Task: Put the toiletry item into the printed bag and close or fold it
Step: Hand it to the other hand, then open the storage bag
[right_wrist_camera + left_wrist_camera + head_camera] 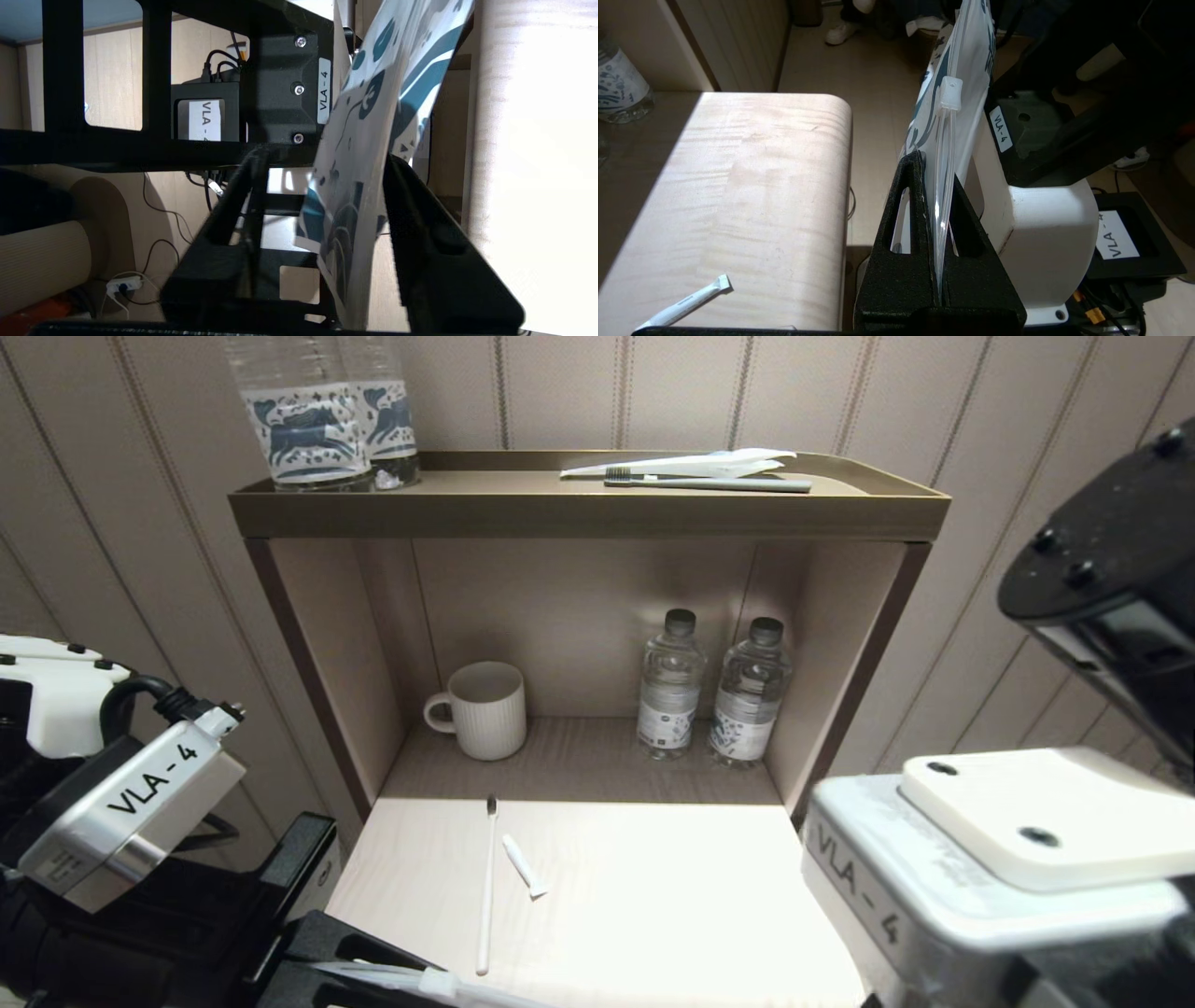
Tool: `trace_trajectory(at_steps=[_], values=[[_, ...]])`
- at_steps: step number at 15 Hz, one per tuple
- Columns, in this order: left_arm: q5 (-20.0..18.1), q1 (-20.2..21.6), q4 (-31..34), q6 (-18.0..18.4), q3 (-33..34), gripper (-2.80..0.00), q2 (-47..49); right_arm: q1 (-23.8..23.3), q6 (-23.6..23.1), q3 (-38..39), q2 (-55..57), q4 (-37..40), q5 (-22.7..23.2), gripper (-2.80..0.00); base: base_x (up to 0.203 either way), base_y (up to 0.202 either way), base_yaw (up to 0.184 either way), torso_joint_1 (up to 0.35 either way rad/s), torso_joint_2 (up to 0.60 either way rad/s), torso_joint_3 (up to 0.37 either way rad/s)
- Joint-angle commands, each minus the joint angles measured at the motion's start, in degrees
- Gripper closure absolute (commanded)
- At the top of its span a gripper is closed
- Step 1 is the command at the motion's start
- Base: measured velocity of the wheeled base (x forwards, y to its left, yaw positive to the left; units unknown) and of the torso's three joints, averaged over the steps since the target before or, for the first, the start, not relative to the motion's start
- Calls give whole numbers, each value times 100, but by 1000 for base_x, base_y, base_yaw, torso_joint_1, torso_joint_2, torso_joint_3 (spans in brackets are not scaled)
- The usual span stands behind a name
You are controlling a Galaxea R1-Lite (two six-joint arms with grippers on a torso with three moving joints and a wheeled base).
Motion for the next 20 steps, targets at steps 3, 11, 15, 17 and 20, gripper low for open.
trace_trajectory(at_steps=[3,11,15,17,20], values=[[-31,-7,-15,6,-61,0,212,-58,14,31,-175,-470,6,-280,0,0,0,0,0,0],[727,-696,-26,-856,-1089,0,954,-377,-49,451,-177,-1774,-258,-280,0,0,0,0,0,0],[951,-1071,-6,-953,-1411,0,1291,-609,-147,559,-174,-2004,-152,-280,0,0,0,0,0,0],[1114,-1215,-24,-962,-1462,0,1385,-687,-156,559,-166,-2075,-108,-280,0,0,0,0,0,0],[1122,-1244,-24,-966,-1482,0,1441,-776,-197,634,-123,-2229,-110,-280,0,0,0,0,0,0]])
